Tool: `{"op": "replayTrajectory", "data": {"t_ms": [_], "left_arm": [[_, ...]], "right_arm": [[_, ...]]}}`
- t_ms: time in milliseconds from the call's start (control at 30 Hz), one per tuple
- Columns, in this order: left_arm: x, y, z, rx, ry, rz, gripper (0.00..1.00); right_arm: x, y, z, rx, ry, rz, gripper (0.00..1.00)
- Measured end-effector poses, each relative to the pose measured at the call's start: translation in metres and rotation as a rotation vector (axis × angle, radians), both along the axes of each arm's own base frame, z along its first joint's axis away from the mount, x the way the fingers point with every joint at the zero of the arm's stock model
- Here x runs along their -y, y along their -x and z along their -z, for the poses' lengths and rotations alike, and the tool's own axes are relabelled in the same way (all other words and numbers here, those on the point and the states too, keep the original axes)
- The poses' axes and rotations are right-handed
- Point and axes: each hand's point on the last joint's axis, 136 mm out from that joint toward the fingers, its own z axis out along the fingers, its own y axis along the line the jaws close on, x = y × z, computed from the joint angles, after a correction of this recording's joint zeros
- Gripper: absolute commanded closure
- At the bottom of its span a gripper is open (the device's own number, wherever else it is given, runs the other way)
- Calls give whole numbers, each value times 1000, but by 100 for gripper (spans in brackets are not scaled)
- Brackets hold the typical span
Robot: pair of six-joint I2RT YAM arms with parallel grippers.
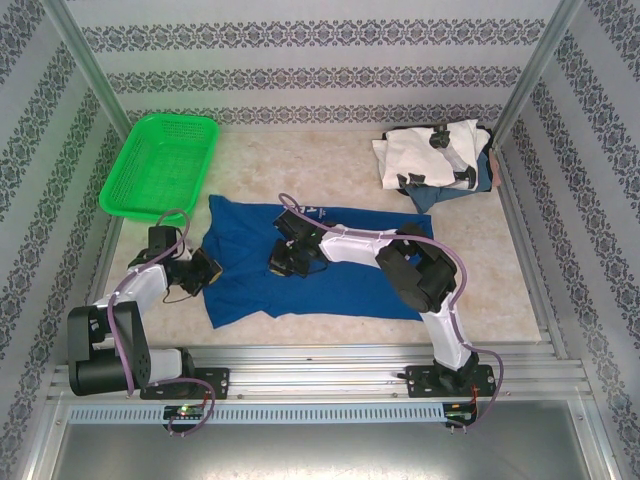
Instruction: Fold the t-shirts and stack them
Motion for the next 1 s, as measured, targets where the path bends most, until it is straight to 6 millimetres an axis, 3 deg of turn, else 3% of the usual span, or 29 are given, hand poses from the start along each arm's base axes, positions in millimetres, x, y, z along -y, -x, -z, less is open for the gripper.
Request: {"op": "replayTrajectory", "data": {"t_ms": [400, 1000], "left_arm": [[-1, 6, 3, -15, -20, 24, 100], [-1, 14, -14, -4, -51, 64, 100]], "right_arm": [[7, -2, -18, -3, -55, -19, 100], [18, 11, -24, -63, -131, -53, 100]]}}
